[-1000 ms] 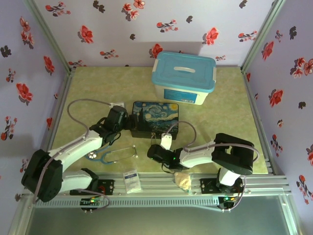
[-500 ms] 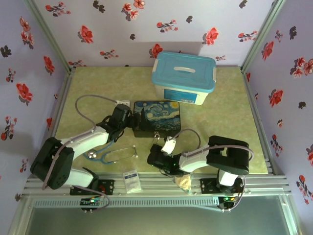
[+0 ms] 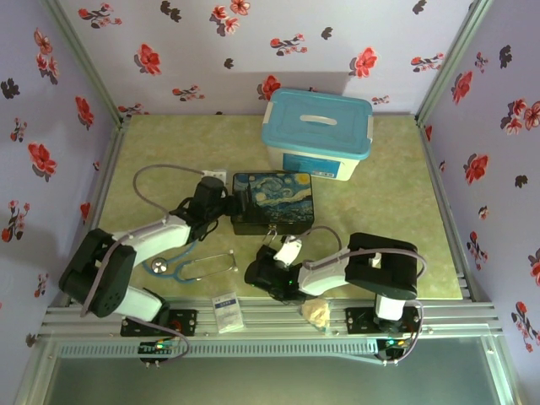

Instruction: Unlock the padlock with the key

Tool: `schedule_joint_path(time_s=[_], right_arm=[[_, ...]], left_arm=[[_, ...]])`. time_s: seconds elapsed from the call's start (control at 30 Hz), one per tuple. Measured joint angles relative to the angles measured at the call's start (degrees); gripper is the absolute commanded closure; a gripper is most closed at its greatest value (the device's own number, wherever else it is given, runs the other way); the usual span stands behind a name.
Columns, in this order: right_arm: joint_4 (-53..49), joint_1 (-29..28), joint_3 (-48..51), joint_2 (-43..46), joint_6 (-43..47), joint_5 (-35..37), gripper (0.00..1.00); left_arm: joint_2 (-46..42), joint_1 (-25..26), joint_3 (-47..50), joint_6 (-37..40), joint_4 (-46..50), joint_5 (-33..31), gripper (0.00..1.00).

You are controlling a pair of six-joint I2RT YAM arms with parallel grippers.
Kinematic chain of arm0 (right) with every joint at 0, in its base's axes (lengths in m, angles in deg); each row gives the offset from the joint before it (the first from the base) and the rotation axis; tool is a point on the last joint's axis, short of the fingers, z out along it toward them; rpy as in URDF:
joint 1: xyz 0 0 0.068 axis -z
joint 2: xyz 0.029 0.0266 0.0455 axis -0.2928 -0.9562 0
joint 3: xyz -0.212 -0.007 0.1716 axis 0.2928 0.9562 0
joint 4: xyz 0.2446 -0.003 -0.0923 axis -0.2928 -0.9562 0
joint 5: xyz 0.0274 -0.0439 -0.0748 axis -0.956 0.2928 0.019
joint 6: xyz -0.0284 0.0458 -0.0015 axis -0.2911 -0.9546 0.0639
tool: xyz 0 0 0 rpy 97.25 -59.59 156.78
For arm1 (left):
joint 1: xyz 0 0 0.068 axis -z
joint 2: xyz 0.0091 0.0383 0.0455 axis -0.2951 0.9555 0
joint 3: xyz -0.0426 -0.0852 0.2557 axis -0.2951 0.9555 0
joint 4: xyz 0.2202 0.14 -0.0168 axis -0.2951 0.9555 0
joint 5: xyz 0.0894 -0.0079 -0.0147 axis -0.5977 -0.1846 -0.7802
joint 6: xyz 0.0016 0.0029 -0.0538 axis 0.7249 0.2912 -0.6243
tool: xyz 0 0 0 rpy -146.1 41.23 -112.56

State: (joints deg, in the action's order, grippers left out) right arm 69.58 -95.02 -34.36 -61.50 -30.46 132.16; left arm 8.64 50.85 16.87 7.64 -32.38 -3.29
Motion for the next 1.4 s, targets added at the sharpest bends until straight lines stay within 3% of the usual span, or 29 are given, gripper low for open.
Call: schedule_joint_path(time_s=[0.13,0.47,0.8,1.13,1.4], right_arm=[[0.1,0.0,-0.1,-0.1,-1.2,0.3,0.76],[1.1,0.1,0.0,-0.4,-5.5,1.9,0.77],[4.5,3.0,0.4,-0.3,-5.4,1.3,0.78],[4.8,4.7,0.6,1.6,-4.3,0.5,0.78],[12.0,7.3,4.3,1.6,-2.1,-2.6,0.77]], left_arm=[[5.8,0.0,-4.6,-1.6,1.2,0.3,0.39],[6.0,0.0,-2.7,-2.0,-3.2,0.0,0.45],[6.2,-0.2,2.2,-0.6,-13.4,-0.3,0.50],[6.2,-0.3,3.4,1.7,-16.4,-0.2,0.52],[6.8,-0.6,4.1,2.7,-18.8,1.1,0.54]])
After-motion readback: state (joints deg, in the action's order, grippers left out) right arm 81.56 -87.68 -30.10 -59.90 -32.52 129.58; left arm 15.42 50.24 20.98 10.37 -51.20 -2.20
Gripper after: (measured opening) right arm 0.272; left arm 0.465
